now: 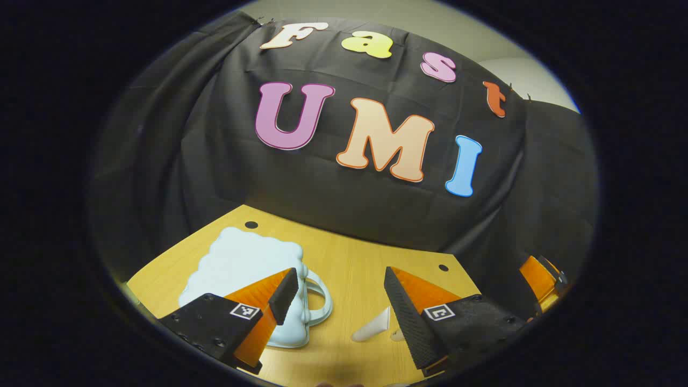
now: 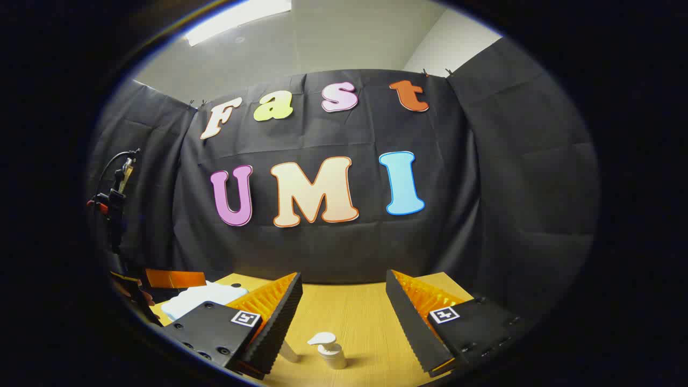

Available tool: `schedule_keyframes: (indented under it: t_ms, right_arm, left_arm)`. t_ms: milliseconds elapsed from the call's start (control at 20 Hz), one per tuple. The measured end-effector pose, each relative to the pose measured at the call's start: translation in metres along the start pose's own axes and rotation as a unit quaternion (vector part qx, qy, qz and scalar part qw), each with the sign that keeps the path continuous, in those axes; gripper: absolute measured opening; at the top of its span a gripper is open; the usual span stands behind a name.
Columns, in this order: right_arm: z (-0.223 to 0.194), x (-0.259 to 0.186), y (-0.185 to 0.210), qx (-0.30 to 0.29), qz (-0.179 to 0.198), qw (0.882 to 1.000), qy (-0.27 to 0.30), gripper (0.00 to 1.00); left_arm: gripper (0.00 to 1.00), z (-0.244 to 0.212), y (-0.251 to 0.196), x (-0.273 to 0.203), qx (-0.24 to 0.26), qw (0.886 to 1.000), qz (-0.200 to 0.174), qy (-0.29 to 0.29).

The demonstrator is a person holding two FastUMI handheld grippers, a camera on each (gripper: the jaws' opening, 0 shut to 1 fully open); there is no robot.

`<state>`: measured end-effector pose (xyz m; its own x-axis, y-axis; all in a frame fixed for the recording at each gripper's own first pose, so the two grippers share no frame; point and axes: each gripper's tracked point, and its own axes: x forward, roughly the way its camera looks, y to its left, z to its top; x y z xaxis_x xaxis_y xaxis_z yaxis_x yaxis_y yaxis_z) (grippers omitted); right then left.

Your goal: First open the suitcase, pack the skin care products into it, and then close the suitcase.

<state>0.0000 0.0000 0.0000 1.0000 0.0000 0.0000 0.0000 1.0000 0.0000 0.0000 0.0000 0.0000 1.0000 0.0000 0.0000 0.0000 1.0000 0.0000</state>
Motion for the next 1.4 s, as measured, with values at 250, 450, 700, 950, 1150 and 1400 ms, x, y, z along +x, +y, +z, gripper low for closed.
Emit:
schedule_keyframes:
  t_ms: [250, 450, 700, 950, 1150, 1400]
  right_arm:
    - [-0.003, 0.000, 0.001, -0.001, -0.011, 1.000, 0.003, 0.98]
    - [-0.008, -0.002, 0.001, -0.008, -0.014, 1.000, 0.009, 0.98]
    - [-0.017, -0.008, -0.007, -0.003, -0.020, 1.000, 0.023, 0.98]
    - [-0.025, -0.012, -0.012, -0.004, -0.020, 0.999, 0.033, 0.98]
    - [-0.024, -0.011, -0.013, 0.012, -0.017, 0.999, 0.035, 0.98]
    - [-0.022, -0.014, -0.022, 0.008, -0.026, 0.999, 0.028, 0.98]
  left_arm:
    - [0.95, -0.003, 0.008, 0.004, 0.002, 1.000, 0.002, 0.013]
    - [0.95, -0.016, 0.003, 0.021, -0.013, 0.998, -0.029, 0.055]
    - [0.95, -0.028, -0.003, 0.060, -0.053, 0.988, -0.061, 0.135]
    - [0.94, -0.052, 0.002, 0.102, -0.071, 0.972, -0.058, 0.217]
    - [0.94, -0.093, 0.003, 0.131, -0.049, 0.948, -0.051, 0.310]
    - [0.94, -0.134, 0.008, 0.150, -0.035, 0.914, -0.013, 0.405]
